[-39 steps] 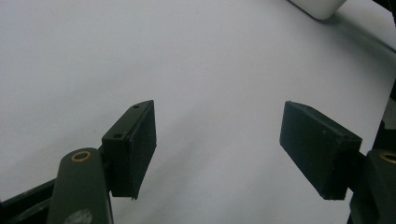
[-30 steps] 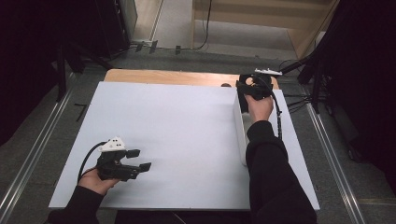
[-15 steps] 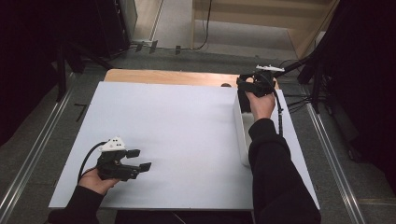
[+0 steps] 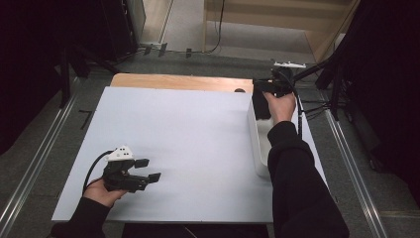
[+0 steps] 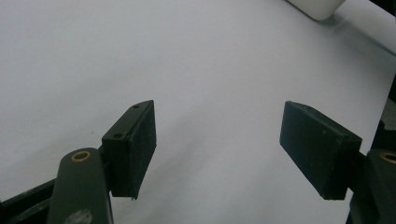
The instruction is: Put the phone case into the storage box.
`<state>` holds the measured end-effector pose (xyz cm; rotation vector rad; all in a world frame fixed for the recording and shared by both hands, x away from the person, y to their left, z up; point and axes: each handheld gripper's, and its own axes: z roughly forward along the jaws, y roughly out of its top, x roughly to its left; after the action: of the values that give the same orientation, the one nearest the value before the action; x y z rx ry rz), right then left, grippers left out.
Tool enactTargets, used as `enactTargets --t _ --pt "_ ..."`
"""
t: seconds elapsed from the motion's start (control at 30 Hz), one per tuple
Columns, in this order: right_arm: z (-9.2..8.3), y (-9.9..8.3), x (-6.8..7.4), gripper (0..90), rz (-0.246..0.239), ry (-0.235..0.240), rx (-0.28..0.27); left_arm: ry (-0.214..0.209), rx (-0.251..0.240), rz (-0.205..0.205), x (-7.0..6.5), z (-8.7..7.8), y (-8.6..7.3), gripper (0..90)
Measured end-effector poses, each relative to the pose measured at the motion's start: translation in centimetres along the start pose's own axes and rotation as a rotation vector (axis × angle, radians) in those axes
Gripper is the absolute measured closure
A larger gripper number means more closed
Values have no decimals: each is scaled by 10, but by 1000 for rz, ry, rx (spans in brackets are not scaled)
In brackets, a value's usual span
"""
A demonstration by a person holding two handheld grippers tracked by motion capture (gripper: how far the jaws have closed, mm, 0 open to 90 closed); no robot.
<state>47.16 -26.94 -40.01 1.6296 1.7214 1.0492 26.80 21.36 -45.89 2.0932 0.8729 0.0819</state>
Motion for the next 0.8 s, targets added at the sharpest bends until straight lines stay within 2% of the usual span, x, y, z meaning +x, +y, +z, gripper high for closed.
enactTargets --t 0.2,0.37,0.47,0.7,0.8 --pt "-12 10 -1 20 -25 -2 -11 -1 1 -6 2 0 0 269" --pt "-24 15 -2 20 -20 24 -5 -1 5 -7 2 0 0 269" --pt "-30 15 0 21 -10 19 13 0 3 -13 3 1 0 269" --pt "-47 15 6 34 -11 62 21 3 1 -10 5 0 1 269" --pt "-53 13 12 34 -27 81 27 4 -4 -15 5 0 2 269"
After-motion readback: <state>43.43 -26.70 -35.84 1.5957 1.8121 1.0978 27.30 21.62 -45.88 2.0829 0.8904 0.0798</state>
